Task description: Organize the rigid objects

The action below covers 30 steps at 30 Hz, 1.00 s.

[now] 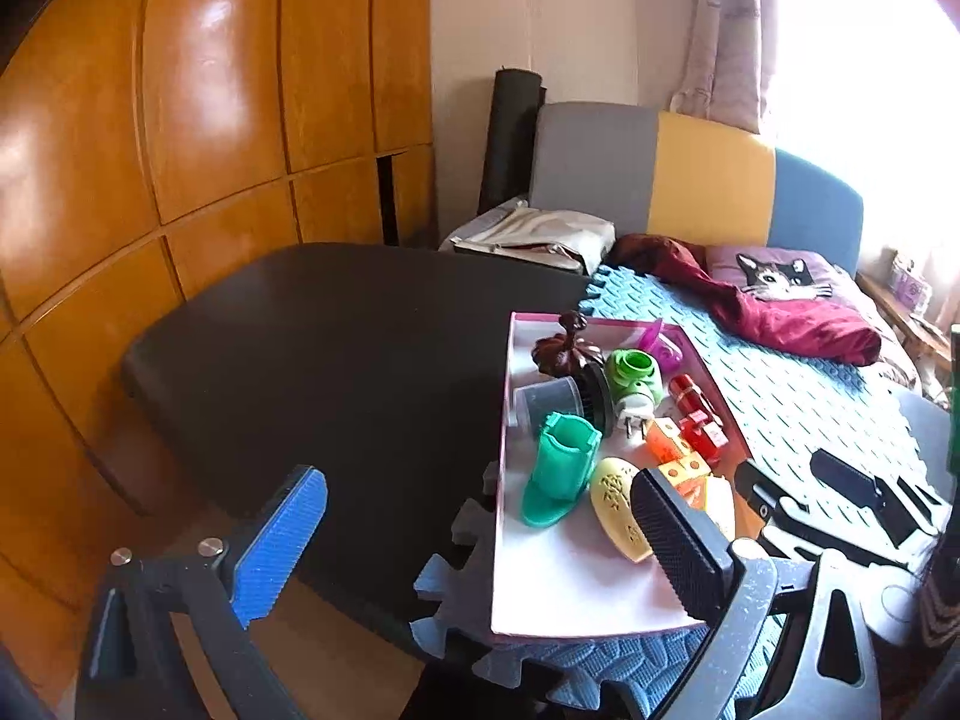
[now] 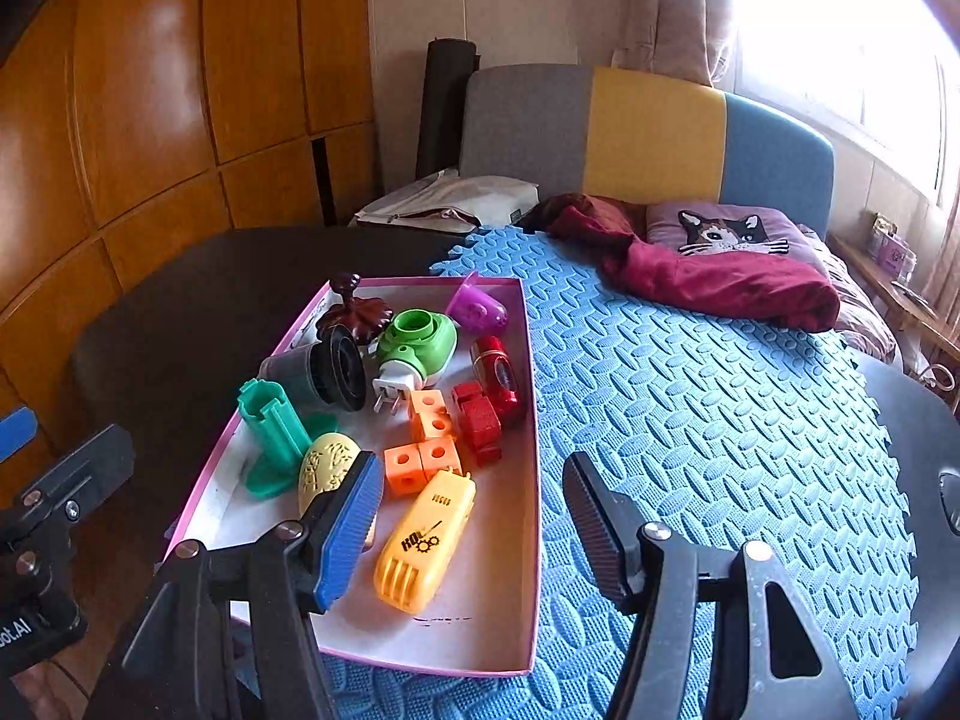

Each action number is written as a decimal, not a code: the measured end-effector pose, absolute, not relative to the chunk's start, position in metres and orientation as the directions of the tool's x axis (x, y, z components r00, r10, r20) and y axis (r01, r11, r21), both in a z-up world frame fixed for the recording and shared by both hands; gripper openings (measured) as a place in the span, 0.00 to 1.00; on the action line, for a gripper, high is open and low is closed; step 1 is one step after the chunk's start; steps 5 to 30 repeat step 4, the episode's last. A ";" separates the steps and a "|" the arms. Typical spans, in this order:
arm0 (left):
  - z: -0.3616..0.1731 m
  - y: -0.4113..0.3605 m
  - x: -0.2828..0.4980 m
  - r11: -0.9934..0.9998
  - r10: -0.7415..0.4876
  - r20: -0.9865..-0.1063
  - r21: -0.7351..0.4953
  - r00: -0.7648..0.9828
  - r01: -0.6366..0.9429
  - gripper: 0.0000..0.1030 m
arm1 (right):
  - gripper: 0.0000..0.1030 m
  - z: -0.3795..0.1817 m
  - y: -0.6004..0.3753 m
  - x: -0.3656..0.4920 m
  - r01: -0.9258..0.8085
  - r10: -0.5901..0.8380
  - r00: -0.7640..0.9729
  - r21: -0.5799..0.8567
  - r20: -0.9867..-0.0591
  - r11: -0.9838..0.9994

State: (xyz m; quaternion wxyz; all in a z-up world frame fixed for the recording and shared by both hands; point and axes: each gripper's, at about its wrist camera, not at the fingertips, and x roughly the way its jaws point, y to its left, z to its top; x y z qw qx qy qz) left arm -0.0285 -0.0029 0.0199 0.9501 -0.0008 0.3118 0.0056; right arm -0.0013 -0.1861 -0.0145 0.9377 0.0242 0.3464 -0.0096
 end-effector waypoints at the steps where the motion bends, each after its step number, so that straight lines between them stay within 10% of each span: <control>1: 0.020 -0.003 -0.029 1.000 0.011 -0.594 0.003 0.805 -0.012 0.96 | 0.61 -0.015 -0.186 -0.001 0.033 -0.001 0.758 0.037 -0.652 0.999; 30: 0.018 -0.002 -0.025 1.000 0.006 -0.608 0.000 0.794 -0.007 0.97 | 0.61 -0.016 -0.185 -0.002 0.029 0.003 0.756 0.039 -0.655 0.999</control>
